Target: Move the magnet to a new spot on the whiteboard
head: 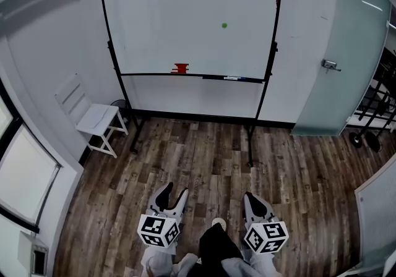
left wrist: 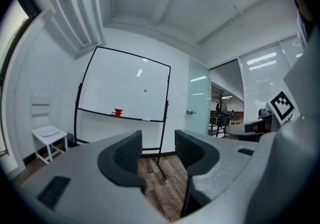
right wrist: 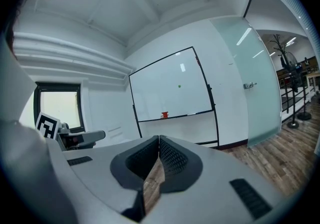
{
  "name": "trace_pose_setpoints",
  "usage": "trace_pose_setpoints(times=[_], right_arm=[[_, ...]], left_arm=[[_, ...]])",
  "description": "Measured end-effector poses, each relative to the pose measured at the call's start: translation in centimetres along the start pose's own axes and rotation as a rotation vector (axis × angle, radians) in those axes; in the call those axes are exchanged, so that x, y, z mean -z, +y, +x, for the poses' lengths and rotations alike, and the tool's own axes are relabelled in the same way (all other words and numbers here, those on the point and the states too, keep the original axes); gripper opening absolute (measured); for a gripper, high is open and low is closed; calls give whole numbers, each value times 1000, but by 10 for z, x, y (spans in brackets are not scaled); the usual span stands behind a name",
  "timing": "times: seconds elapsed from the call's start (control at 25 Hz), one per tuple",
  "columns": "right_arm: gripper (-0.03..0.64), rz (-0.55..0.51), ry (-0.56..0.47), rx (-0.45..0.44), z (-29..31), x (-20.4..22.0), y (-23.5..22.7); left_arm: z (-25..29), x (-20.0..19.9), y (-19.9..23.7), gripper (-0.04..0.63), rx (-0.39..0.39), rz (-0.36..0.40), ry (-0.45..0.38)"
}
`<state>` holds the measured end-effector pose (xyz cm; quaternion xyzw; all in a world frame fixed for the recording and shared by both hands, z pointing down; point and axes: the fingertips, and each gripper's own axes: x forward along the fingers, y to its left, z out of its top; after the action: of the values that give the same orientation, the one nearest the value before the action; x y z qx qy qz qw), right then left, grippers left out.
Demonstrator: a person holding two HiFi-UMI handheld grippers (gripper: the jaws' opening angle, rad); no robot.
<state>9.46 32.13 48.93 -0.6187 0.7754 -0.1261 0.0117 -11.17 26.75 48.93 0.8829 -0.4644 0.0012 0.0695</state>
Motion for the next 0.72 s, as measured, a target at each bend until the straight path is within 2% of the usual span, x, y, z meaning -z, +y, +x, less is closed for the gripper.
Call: trace_pose_setpoints(times=[0.44, 0.72], right_arm=[[28, -28, 7, -32, 81, -32, -43], [28, -31, 14, -43, 140, -53, -76]], left_arm=[[90, -12, 20, 199, -8, -6, -7], [151, -25, 44, 199, -41, -3, -10]])
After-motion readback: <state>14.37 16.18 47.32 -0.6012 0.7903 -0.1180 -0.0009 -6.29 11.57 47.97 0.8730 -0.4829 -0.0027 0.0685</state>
